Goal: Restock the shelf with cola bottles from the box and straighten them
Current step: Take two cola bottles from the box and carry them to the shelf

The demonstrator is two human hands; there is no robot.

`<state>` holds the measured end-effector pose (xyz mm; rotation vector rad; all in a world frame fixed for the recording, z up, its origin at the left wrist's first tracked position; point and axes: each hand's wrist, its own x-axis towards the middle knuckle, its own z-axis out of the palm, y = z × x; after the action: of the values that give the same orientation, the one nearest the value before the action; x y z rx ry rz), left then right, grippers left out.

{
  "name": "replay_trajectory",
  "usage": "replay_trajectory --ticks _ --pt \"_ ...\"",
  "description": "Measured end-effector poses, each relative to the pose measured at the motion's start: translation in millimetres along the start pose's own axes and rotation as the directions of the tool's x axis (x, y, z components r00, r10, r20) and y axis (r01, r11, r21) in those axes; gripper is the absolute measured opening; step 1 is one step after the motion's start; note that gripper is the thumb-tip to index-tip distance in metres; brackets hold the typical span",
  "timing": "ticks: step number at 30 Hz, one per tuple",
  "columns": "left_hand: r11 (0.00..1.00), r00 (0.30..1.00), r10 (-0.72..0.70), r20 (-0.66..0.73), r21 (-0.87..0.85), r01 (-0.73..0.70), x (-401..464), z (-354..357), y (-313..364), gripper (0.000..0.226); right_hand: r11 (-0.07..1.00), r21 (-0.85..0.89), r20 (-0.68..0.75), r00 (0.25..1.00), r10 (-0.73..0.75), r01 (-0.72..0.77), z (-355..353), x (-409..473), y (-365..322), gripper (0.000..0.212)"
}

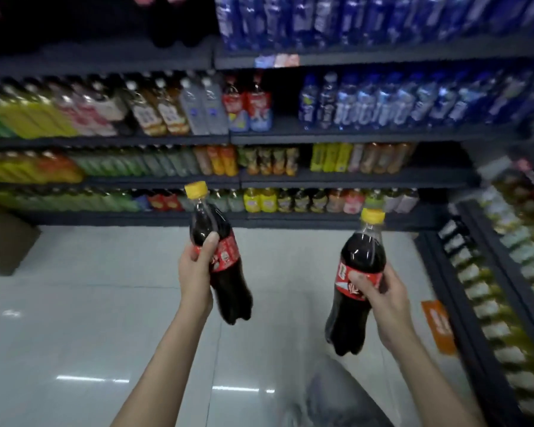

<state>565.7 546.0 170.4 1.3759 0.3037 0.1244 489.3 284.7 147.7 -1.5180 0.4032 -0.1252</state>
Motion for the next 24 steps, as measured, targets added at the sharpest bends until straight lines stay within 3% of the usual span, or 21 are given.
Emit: replay_trajectory --ticks 2,4,12,15,18,24 --pt "0.997 0.998 0.051 -0.034 0.053 -0.049 38.9 -22.0 14.8 0.051 1.0 0.009 0.056 0.998 -0.015 0.014 37.4 31.7 -15.1 0.043" --pt "0.985 0.993 0.104 -0.052 0.142 -0.096 82.6 -38.4 28.6 0.039 0.999 0.013 0.126 0.991 -0.05 0.049 73.7 68.1 -31.7 0.058" --pt "0.825 0.919 0.347 -0.186 0.528 -0.204 282.8 -66.4 97.9 0.065 0.974 -0.017 0.21 0.953 -0.217 0.226 224.9 240.2 -91.6 0.043" --pt "0.784 0.905 0.399 -0.147 0.566 -0.254 349.5 -62.8 136.4 0.06 0.96 -0.002 0.176 0.945 -0.274 0.279 281.4 300.7 -125.4 0.045" --pt "0.762 0.884 0.462 -0.072 0.543 -0.354 415.0 -50.9 170.4 0.06 0.928 -0.056 0.135 0.924 -0.358 0.368 333.9 353.4 -158.3 0.066" --pt "0.762 0.855 0.516 0.05 0.429 -0.485 547.2 -11.1 208.4 0.072 0.814 -0.187 0.006 0.829 -0.56 0.551 417.6 451.6 -218.4 0.06"
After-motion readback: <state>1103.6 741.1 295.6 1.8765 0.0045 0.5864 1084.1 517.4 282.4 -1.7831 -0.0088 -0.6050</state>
